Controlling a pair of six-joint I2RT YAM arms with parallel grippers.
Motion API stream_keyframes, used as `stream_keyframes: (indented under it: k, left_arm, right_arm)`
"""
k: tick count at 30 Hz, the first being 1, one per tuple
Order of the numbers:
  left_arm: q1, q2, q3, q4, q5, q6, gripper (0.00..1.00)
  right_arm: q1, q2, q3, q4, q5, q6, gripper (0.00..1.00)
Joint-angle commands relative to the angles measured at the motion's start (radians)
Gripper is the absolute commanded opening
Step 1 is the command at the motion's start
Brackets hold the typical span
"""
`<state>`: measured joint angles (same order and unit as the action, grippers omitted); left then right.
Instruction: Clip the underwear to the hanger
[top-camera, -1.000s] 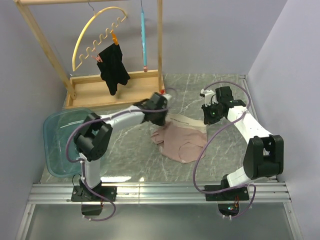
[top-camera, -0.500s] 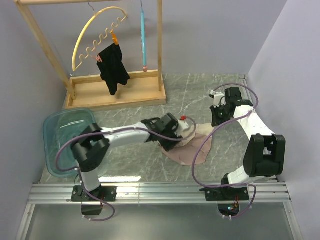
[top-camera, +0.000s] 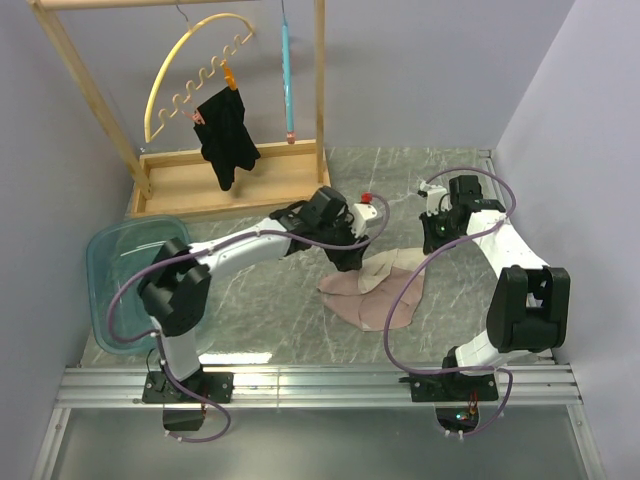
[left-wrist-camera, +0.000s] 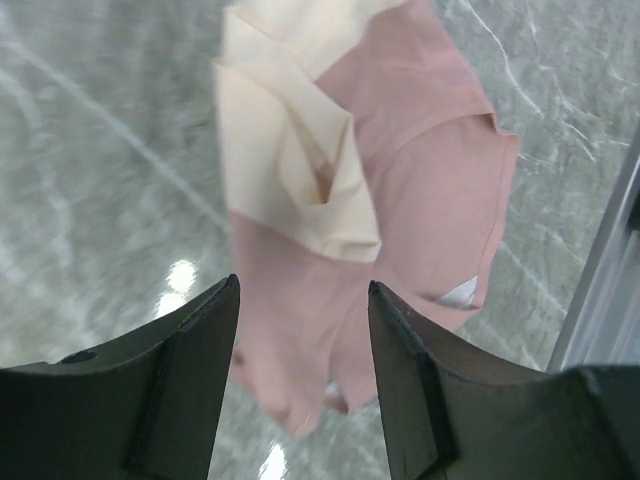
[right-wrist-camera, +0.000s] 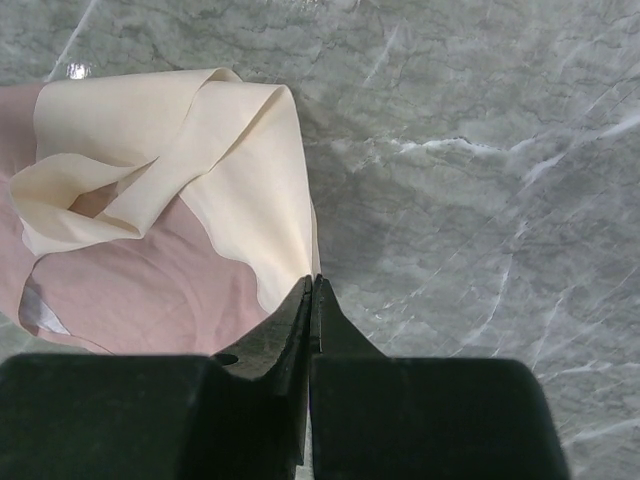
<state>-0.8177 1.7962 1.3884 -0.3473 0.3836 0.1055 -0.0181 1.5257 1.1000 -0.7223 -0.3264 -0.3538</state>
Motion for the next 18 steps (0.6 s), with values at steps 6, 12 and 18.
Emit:
stream_keyframes:
  k: [6, 12, 18]
  left_arm:
    - [-0.017, 0.138, 0.058, 0.037, 0.072, -0.085, 0.61]
    - [-0.018, 0.187, 0.078, 0.070, 0.090, -0.099, 0.61]
    - [-0.034, 0.221, 0.093, 0.099, 0.121, -0.133, 0.60]
  right_arm:
    - [-0.014, -0.013, 0.037, -0.014, -0.013, -0.017, 0.00]
    - [-0.014, -0.016, 0.028, -0.016, -0.016, -0.024, 0.00]
    - [-0.017, -0.009, 0.032, -0.014, -0.017, -0.022, 0.00]
